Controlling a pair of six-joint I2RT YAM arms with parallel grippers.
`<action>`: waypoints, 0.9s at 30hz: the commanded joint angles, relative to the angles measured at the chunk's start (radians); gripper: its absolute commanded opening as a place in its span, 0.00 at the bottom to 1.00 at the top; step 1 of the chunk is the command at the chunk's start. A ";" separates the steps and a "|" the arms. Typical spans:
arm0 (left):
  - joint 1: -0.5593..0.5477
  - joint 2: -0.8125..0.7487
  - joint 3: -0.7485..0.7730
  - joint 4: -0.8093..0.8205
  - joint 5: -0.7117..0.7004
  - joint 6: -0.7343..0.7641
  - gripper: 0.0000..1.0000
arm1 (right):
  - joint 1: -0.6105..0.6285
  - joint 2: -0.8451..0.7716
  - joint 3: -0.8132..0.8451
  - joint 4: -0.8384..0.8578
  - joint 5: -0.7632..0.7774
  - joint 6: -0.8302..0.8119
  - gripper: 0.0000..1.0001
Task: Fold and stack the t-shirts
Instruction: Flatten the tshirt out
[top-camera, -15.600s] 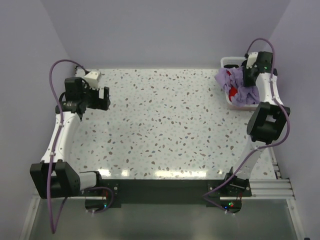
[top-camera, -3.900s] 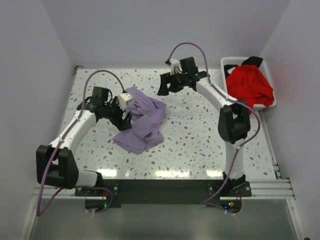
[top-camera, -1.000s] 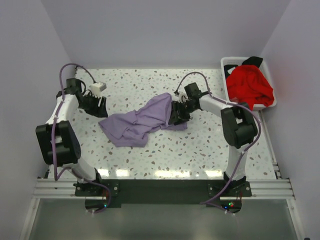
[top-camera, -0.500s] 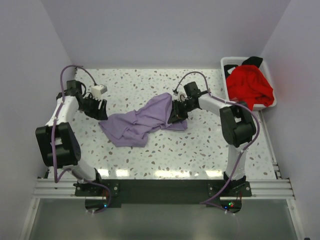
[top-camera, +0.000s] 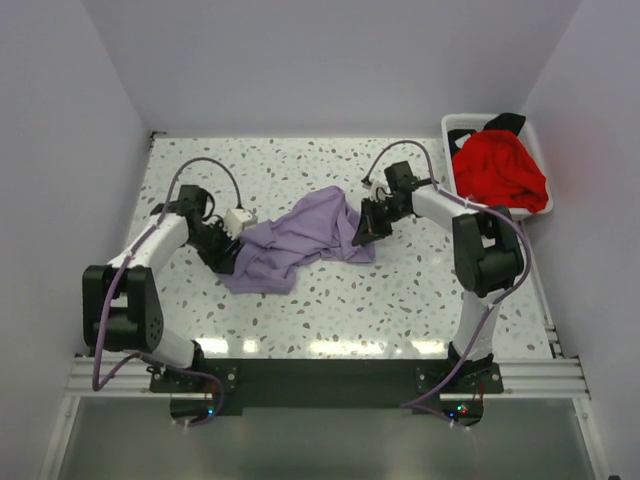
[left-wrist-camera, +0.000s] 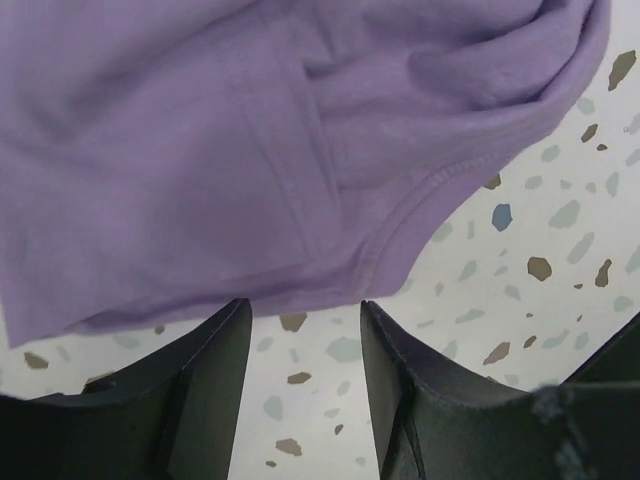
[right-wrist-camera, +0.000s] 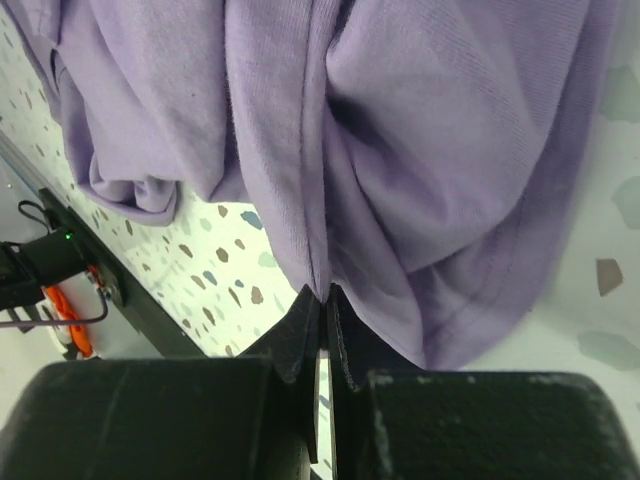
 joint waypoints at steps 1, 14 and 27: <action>-0.078 -0.023 -0.036 0.106 -0.076 -0.004 0.52 | -0.002 -0.061 0.038 -0.044 0.018 -0.050 0.00; -0.217 0.055 -0.082 0.228 -0.256 -0.061 0.59 | -0.020 -0.059 0.036 -0.051 0.024 -0.063 0.00; -0.233 0.075 -0.079 0.245 -0.306 -0.084 0.37 | -0.048 -0.058 0.041 -0.084 0.039 -0.096 0.00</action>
